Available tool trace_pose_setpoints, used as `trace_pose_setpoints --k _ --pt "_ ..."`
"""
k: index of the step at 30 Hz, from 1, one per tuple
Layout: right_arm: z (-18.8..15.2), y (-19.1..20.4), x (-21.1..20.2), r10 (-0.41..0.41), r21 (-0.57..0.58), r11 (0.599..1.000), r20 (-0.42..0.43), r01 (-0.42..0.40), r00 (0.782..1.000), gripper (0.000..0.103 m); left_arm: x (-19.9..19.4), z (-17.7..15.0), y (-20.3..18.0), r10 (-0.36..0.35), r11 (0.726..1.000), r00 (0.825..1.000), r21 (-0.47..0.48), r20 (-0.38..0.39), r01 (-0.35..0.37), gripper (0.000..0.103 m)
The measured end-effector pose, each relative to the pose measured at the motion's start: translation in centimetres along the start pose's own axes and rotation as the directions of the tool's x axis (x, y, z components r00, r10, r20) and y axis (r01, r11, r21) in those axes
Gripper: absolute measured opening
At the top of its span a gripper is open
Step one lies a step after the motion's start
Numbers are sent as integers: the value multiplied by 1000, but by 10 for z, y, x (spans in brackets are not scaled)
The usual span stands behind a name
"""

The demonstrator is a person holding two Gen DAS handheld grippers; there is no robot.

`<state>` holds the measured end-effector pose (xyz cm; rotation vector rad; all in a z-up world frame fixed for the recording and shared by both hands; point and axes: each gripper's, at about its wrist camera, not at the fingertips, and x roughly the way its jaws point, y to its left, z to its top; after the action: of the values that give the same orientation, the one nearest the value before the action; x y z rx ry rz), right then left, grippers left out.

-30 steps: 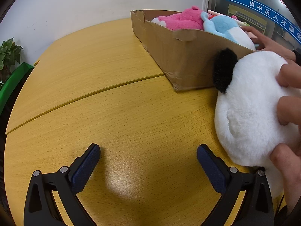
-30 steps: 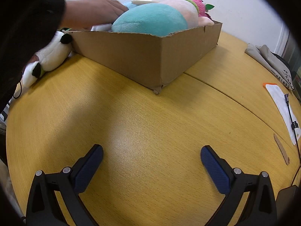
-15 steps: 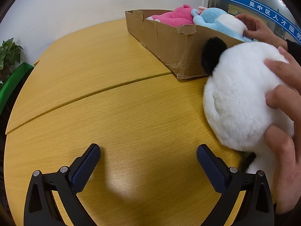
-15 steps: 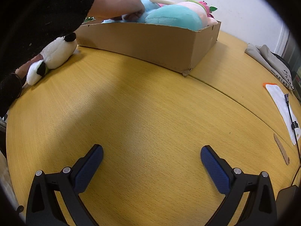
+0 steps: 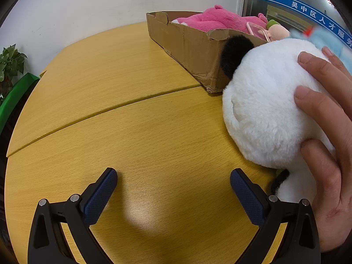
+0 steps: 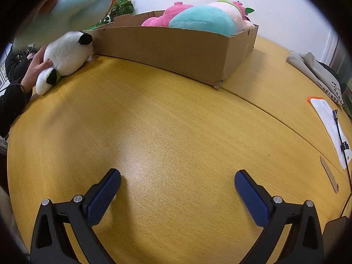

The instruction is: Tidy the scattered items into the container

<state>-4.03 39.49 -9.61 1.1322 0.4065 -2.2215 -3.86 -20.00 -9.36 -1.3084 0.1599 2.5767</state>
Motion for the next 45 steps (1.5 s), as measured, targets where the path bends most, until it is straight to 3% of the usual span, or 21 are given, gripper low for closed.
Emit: trace_pose_setpoints --k 45 --pt "2 -1 -1 -2 3 1000 1 2 1000 103 -1 1 -1 21 999 1000 -28 0 -21 103"
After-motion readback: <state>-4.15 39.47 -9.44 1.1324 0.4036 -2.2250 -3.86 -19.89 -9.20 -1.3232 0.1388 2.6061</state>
